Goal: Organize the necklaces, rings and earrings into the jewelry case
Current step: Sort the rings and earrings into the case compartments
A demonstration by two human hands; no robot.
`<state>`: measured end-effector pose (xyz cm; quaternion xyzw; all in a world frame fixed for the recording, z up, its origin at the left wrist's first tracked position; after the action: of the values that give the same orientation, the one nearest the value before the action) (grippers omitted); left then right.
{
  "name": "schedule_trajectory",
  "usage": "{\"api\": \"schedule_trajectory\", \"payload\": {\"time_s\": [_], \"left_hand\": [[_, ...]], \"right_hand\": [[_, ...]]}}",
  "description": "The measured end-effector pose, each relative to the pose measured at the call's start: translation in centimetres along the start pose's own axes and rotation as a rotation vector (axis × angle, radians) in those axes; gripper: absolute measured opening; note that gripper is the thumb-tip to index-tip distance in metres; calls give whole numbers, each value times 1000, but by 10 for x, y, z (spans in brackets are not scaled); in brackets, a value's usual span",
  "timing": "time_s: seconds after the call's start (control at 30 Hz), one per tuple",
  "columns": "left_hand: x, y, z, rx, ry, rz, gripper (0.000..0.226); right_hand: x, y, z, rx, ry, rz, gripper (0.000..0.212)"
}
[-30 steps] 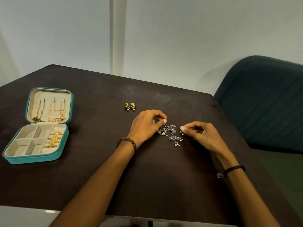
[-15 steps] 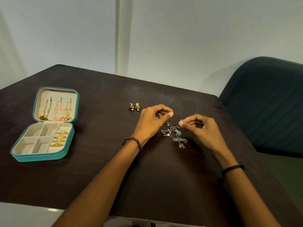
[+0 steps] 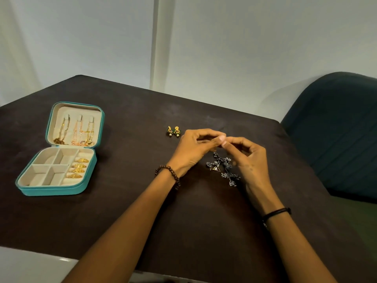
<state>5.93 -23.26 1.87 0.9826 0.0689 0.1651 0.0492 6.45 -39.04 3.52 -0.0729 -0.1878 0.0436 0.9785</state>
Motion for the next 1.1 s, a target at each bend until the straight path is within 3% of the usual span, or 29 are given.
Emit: {"api": "schedule_trajectory", "payload": {"time_s": [0.27, 0.67, 0.8, 1.1], "left_hand": [[1, -13, -2, -12, 18, -116, 16], [3, -23, 5, -62, -45, -178, 23], [3, -23, 6, -37, -56, -179, 24], [2, -20, 7, 17, -58, -152, 24]], "right_hand": [[-6, 4, 3, -50, -2, 70, 11], [-10, 12, -1, -674, -112, 427, 15], [-12, 21, -4, -718, -151, 528, 17], [-16, 28, 2, -715, -224, 506, 8]]}}
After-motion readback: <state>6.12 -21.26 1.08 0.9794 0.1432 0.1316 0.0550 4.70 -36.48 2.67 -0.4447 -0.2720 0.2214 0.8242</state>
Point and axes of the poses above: each hand's wrist, its own x-axis towards the middle knuckle, its own y-axis out of the palm, z = x × y, the point moved 9 cm from there along x, towards the middle knuckle, and after that the axes turned 3 degrees about -z, right-handed, at the moved point
